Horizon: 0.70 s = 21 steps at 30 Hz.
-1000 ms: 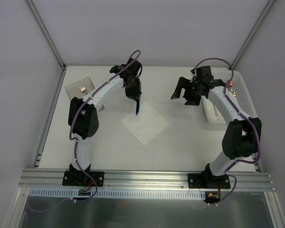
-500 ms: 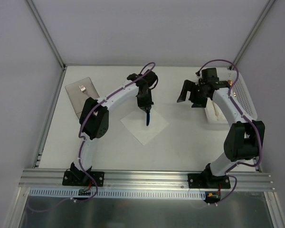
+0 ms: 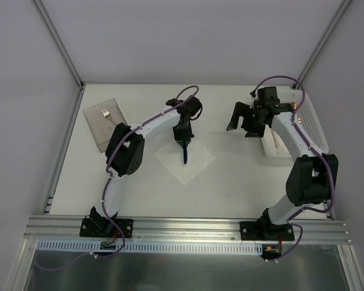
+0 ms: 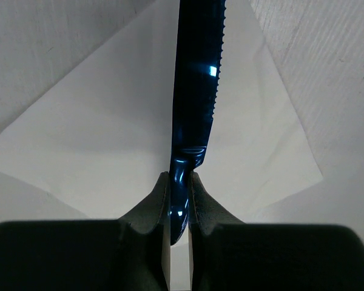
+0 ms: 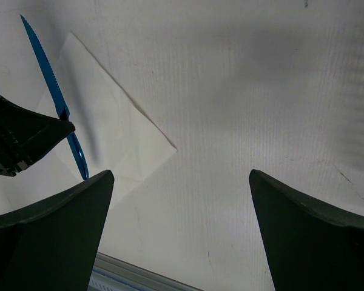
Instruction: Place the utensils on the paper napkin and roll it up
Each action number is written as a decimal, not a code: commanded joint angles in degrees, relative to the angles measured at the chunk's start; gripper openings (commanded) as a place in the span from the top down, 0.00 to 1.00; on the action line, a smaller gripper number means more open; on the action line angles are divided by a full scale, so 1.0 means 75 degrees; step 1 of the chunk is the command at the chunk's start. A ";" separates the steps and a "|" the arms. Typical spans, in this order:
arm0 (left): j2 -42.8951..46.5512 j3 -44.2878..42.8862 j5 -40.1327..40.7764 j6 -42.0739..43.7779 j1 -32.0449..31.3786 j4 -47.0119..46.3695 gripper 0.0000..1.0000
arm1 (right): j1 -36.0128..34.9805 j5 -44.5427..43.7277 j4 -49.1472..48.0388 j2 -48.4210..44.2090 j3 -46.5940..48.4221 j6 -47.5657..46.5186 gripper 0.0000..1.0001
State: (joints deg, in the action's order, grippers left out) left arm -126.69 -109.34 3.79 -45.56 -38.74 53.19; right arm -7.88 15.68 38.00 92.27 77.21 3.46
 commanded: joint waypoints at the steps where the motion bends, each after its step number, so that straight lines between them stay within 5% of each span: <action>1: -0.0099 -0.0081 0.0151 -0.0043 -0.0120 0.0069 1.00 | 0.0054 -0.0064 0.0055 -0.0279 0.0077 -0.0145 0.01; 21: -0.0381 -0.0082 -0.0212 0.0461 -0.0213 -0.0341 1.00 | 0.0054 0.0065 0.0031 -0.0232 0.0053 -0.0110 0.01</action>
State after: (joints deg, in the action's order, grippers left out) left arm -129.03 -109.34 3.49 -43.64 -39.72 51.07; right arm -7.84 15.75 38.00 92.27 77.19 3.36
